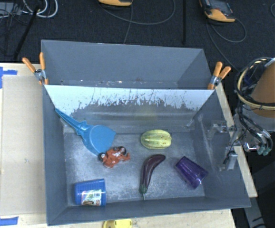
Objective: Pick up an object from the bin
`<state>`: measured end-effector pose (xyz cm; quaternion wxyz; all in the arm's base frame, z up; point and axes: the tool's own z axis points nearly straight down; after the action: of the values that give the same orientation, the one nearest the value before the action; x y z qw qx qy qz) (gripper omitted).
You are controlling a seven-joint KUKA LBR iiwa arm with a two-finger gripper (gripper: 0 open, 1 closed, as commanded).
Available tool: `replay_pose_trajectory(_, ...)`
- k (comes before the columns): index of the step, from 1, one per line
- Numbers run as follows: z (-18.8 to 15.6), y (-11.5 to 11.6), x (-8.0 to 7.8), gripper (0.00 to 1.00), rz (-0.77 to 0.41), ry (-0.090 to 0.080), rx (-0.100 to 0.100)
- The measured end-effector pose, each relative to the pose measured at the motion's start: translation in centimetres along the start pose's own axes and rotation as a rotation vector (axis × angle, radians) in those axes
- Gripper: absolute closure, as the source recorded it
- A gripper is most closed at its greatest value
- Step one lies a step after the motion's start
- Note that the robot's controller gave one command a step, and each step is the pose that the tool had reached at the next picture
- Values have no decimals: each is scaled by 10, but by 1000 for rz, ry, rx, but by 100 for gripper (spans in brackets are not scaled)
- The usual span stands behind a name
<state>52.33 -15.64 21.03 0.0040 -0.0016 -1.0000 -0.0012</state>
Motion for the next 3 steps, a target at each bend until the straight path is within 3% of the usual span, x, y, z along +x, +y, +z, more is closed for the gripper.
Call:
replay_pose_trajectory(1,-5,1,-2,0,-6,-8,2)
replay_pose_trajectory(2,79,-1,22,0,56,-12,3)
replay_pose_trajectory(3,99,0,26,0,51,-5,1)
